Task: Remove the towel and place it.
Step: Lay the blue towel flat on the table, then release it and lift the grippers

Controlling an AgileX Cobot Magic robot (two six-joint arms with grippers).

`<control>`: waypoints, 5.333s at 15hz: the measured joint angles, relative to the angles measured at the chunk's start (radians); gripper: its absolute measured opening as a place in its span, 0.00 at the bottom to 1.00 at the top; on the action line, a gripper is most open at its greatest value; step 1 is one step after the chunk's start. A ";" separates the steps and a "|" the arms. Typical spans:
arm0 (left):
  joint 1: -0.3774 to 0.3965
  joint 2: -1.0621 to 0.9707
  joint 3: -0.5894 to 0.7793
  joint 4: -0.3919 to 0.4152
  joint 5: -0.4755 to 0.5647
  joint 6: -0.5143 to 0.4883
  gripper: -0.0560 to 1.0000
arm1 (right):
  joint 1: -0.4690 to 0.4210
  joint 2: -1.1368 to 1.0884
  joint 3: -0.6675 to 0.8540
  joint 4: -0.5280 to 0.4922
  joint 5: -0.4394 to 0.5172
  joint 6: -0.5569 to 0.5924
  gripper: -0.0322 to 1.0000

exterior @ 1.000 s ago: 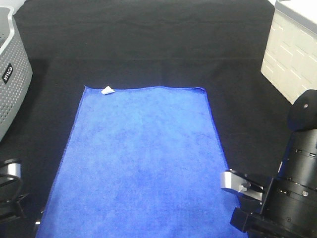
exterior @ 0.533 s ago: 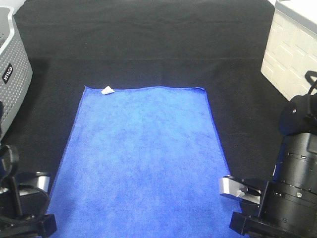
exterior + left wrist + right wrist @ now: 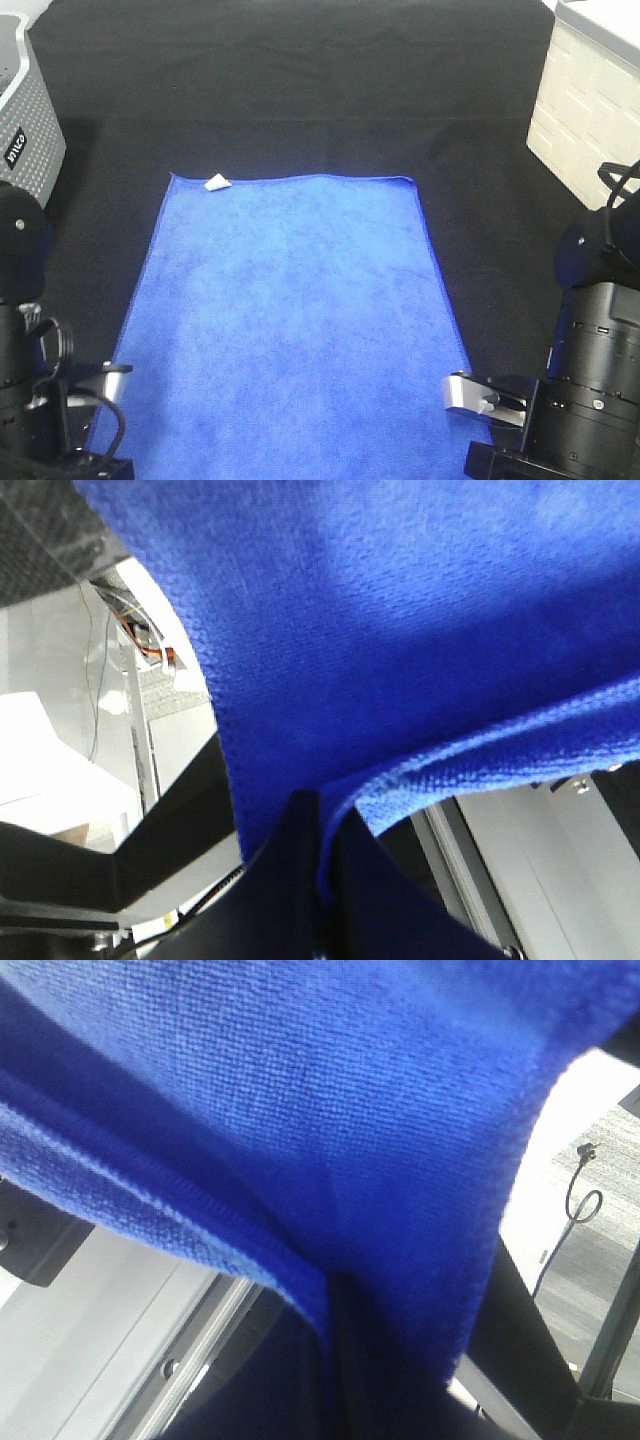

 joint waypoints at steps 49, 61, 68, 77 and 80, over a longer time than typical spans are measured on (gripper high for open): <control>0.000 -0.312 -0.403 0.420 0.056 -0.135 0.59 | -0.009 -0.526 -0.428 -0.330 0.003 0.298 0.53; 0.144 -0.124 -0.628 0.568 -0.092 -0.187 0.59 | -0.113 -0.317 -0.768 -0.517 -0.050 0.456 0.64; 0.151 -0.054 -0.716 0.553 -0.247 -0.126 0.92 | -0.219 -0.194 -0.841 -0.461 -0.058 0.408 0.69; 0.218 0.552 -1.432 0.451 0.045 -0.122 0.96 | -0.219 0.181 -1.282 -0.452 0.063 0.330 0.70; 0.248 0.642 -1.520 0.385 0.051 -0.102 0.96 | -0.219 0.297 -1.420 -0.378 0.072 0.290 0.70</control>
